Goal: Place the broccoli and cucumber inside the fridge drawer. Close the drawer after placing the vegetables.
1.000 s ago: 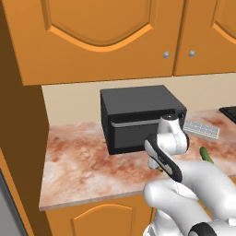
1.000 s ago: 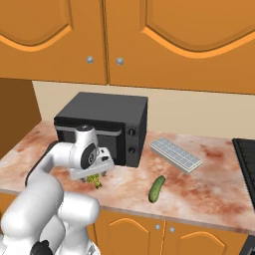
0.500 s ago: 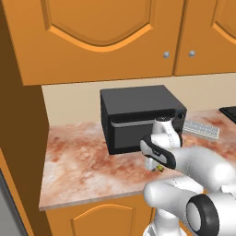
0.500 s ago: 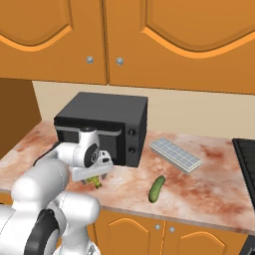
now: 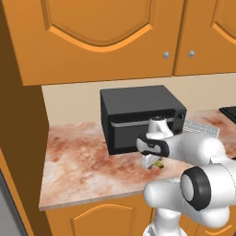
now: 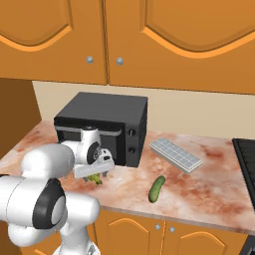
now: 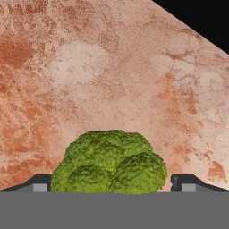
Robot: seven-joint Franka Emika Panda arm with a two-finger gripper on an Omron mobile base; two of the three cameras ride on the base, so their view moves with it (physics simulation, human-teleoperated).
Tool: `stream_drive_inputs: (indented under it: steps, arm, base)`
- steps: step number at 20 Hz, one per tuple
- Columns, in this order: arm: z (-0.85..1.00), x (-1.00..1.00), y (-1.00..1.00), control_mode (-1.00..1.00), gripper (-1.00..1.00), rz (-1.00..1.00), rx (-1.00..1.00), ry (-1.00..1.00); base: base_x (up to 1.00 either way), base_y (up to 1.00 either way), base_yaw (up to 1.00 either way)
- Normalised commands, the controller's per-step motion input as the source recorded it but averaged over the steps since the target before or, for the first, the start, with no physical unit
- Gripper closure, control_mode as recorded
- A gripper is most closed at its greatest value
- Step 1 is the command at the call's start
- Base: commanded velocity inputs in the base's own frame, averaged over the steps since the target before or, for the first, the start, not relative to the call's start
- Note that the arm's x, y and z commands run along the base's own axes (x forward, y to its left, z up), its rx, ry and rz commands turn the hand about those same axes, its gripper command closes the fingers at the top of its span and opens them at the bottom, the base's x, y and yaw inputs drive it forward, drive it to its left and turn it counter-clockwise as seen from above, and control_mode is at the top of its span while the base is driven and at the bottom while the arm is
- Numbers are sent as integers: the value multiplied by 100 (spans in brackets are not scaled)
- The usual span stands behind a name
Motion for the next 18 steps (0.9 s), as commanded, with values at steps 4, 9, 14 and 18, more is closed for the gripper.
stream_drive_inputs:
  steps: [4,9,14,18]
  arm:
    - [-38,13,0,-100,-100,5,0,0]
    - [-62,-19,0,-100,100,4,0,0]
    - [-29,-44,-3,-100,100,1,0,-3]
    - [31,-74,0,-100,100,0,3,-6]
  base:
    - [0,0,0]
    - [0,0,0]
    - [0,0,0]
    - [0,0,0]
